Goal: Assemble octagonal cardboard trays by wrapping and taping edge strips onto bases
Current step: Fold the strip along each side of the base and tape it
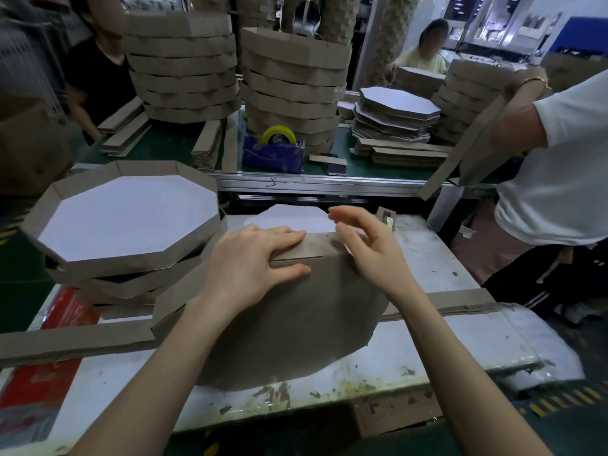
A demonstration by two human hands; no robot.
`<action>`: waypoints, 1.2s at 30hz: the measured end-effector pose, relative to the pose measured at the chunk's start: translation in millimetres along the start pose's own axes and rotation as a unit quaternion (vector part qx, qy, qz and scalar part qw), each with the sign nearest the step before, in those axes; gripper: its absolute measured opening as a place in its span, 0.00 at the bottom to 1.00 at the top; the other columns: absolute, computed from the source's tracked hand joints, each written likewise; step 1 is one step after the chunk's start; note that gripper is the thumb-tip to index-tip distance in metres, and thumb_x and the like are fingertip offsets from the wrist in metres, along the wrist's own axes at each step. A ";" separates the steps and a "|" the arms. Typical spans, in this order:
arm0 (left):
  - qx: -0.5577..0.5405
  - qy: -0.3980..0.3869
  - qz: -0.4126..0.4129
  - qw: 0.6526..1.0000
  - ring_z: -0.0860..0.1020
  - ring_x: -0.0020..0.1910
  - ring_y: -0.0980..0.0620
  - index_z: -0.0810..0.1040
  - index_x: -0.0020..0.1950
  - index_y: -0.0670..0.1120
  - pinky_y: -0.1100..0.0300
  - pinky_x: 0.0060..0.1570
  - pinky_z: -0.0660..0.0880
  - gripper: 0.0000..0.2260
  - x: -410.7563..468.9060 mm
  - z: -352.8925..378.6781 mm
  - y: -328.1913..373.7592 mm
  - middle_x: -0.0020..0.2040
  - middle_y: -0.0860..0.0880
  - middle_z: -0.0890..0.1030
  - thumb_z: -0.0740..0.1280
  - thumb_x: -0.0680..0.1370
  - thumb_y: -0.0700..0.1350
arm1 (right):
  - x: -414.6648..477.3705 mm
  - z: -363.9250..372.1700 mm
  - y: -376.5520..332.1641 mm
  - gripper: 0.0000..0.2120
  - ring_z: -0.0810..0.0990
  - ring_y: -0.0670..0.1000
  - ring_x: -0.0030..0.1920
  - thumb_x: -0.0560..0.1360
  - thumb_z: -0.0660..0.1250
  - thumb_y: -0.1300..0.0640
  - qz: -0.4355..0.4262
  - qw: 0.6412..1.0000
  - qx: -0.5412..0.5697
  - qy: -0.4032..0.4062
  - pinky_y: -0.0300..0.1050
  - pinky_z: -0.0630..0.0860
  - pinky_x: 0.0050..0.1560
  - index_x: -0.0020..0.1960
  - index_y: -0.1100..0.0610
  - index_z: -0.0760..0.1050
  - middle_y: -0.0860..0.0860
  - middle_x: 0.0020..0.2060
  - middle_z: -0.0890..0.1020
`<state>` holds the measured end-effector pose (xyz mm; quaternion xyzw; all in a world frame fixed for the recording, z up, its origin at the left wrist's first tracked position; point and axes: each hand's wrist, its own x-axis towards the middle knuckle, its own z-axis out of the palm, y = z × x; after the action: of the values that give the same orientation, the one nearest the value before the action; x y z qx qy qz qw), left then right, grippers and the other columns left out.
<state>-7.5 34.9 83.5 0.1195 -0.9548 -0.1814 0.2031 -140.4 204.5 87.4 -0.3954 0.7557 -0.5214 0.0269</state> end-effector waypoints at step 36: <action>-0.147 0.012 -0.018 0.989 0.73 0.60 0.55 0.64 0.75 0.59 0.53 0.59 0.73 0.42 -25.6 -17.3 -0.3 0.65 0.54 0.76 0.64 0.64 0.71 | 32.6 -44.6 -14.1 0.18 0.78 0.46 0.37 0.72 0.69 0.38 0.076 0.965 -0.043 -0.246 0.35 0.72 0.37 0.46 0.52 0.85 0.55 0.39 0.84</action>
<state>22.7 37.2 89.3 0.1079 -0.9128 -0.3220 0.2267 -174.9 216.2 131.2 -0.4539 0.7754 -0.3713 0.2342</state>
